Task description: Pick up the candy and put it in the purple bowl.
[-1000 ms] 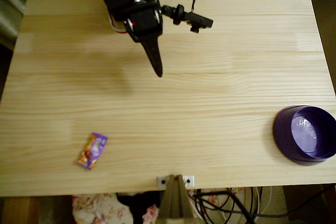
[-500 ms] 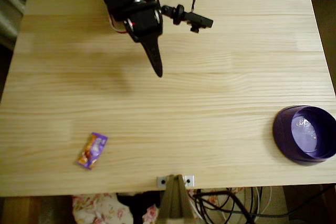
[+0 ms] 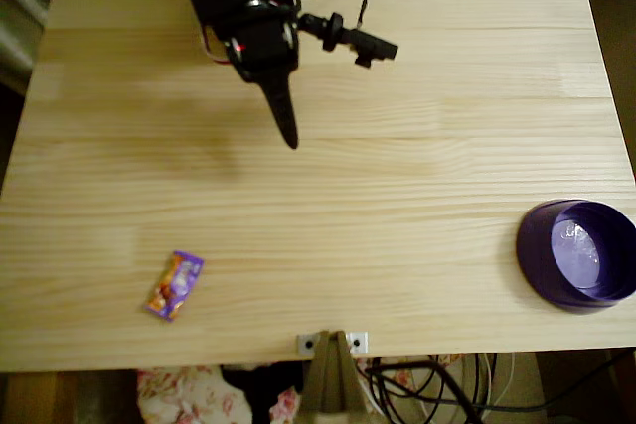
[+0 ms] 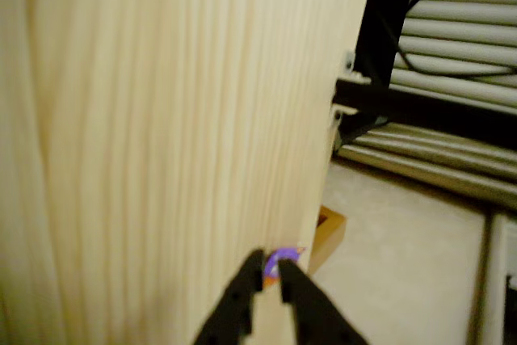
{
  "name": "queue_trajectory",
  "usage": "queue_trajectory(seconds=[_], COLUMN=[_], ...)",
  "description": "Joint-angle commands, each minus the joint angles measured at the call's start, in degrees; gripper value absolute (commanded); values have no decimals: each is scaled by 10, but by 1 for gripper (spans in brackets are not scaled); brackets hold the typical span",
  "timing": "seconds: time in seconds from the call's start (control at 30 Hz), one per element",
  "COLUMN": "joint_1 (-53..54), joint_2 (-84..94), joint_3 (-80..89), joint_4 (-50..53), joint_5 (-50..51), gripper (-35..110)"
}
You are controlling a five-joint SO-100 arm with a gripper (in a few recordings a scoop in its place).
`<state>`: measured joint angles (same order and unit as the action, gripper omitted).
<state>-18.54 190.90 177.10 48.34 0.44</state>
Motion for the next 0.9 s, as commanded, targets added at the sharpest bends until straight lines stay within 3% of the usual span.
queue_trajectory(seconds=[0.0, 0.17, 0.23, 0.3, 0.67, 0.87], joint_1=[23, 4, 9, 1, 45, 73], joint_2=[17, 17, 17, 17, 7, -167], joint_3=[41, 38, 18, -11, -247, -419], joint_4=[-2, -40, -35, -21, 126, 229], joint_5=[73, 10, 82, 90, 157, 237], gripper=[0, 0, 0, 0, 1, 4])
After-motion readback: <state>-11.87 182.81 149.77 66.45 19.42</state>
